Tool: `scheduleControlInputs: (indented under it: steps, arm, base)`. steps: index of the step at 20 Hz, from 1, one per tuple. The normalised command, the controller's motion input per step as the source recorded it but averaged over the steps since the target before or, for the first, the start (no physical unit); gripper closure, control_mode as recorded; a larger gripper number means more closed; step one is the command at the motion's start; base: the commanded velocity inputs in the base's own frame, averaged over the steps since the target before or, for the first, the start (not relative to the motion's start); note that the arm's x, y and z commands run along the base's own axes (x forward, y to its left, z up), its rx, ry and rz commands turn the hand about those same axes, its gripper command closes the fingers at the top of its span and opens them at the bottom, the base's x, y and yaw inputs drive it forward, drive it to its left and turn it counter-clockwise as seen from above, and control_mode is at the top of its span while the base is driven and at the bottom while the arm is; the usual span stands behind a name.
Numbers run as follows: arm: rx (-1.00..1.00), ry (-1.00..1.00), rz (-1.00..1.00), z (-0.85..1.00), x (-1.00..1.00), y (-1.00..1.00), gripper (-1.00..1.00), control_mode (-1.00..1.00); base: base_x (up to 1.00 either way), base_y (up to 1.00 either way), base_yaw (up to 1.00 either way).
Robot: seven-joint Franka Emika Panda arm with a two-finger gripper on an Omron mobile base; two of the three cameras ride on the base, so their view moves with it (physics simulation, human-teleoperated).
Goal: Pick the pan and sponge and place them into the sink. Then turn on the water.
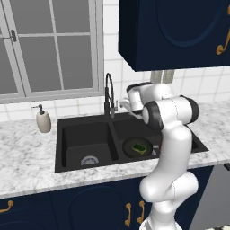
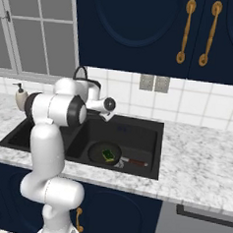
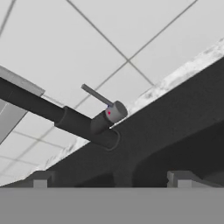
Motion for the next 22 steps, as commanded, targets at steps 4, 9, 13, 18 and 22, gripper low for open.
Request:
scheduleControlInputs:
  steps: [4, 9, 13, 18, 22]
  arm:
    - [0.00, 0.00, 0.00, 0.00, 0.33, 0.11, -1.00, -1.00]
    - [0.00, 0.00, 0.00, -0.04, 0.36, 0.03, -1.00, -1.00]
    - [0.00, 0.00, 0.00, -0.12, 0.36, 0.07, -1.00, -1.00]
    - [0.00, 0.00, 0.00, -0.09, 0.35, 0.10, -1.00, -1.00]
    - [0.00, 0.00, 0.00, -0.05, 0.31, 0.05, -1.00, -1.00]
  base:
    - [0.00, 0.00, 0.00]
    - [0.00, 0.00, 0.00]
    - [0.00, 0.00, 0.00]
    - [0.00, 0.00, 0.00]
    - [0.00, 0.00, 0.00]
